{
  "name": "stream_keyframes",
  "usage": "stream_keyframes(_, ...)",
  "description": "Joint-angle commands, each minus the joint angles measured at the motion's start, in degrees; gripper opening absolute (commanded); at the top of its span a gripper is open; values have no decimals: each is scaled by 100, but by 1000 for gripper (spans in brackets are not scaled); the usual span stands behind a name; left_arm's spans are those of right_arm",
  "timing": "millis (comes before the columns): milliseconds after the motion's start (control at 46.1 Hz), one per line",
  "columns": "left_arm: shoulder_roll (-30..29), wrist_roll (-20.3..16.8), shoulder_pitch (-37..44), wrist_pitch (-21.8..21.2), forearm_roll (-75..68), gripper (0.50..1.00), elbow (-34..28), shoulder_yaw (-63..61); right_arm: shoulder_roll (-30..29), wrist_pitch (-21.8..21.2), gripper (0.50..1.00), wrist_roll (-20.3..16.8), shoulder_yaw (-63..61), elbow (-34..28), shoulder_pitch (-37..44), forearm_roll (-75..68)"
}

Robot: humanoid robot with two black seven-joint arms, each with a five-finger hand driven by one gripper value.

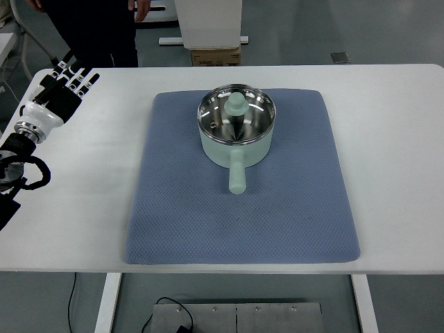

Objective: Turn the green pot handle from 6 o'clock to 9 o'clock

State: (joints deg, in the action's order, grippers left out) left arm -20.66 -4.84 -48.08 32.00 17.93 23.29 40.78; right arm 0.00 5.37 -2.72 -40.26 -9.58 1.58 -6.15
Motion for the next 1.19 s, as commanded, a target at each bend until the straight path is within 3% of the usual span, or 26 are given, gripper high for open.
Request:
stream_keyframes(0, 0, -8, 1, -44, 0, 1000, 0, 0, 0, -1, 1000, 0, 0, 0, 0, 0)
stream_keyframes(130, 9, 1, 1, -211, 0, 1000, 0, 0, 0, -1, 1000, 0, 0, 0, 0, 0)
stream_keyframes(954, -52, 1, 36, -132, -9, 1000, 0, 0, 0, -1, 1000, 0, 0, 0, 0, 0)
stream_keyframes(1170, -79, 1, -289, -150, -79, 1000, 0, -9, 0, -1, 1000, 0, 0, 0, 0, 0)
